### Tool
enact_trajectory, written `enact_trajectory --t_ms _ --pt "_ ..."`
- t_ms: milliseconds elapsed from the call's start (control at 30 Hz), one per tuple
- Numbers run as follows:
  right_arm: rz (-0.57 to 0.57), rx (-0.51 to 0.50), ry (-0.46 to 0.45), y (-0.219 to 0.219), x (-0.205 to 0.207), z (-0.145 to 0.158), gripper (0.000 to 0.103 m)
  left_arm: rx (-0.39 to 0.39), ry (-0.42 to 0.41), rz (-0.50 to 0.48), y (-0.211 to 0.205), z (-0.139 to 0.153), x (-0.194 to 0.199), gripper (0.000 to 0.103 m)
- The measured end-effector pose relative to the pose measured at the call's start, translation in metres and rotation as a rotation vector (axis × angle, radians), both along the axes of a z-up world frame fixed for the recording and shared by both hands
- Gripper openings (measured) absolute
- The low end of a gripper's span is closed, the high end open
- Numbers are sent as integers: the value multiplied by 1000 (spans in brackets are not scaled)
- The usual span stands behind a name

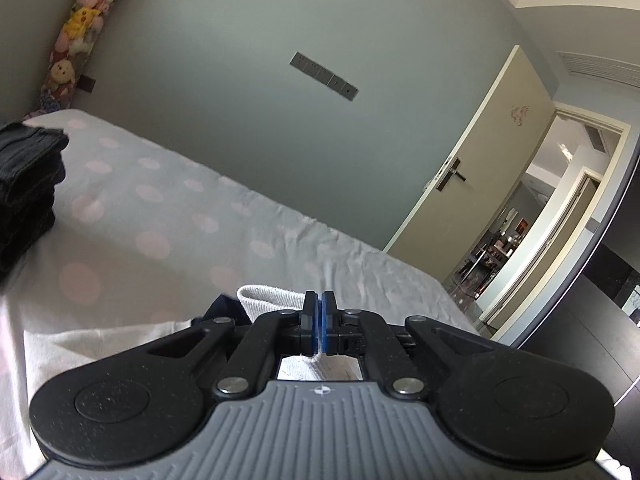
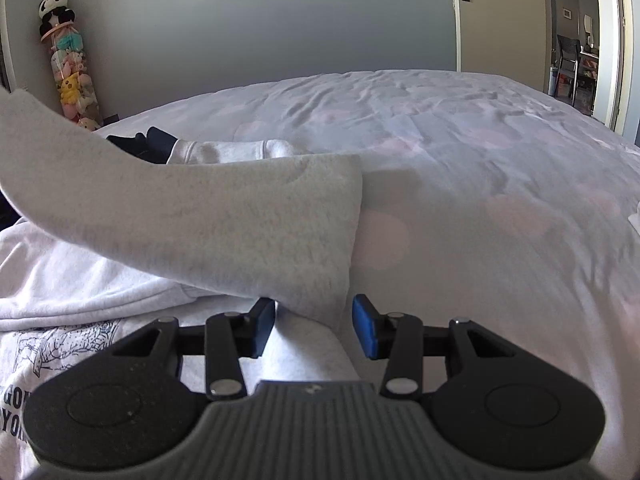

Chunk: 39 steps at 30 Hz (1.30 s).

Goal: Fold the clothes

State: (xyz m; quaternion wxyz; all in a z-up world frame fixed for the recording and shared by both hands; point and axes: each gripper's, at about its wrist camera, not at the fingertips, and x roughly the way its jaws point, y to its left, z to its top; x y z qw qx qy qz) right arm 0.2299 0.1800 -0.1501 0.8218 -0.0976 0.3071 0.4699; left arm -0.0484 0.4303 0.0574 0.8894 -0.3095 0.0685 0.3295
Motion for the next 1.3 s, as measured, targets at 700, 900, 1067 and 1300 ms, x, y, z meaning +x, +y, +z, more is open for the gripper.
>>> enact_trajectory --t_ms 700,900,1067,1300 --pt "65 35 113 8 18 -10 47 55 71 163 6 46 -37 1" --pt "34 73 -26 2 7 5 16 29 109 171 12 33 -46 1" --pt "-59 63 -74 -6 12 12 8 -63 153 173 16 -10 -51 1" --pt "-51 -45 19 -2 21 -2 8 -277 236 238 23 -110 -94 1"
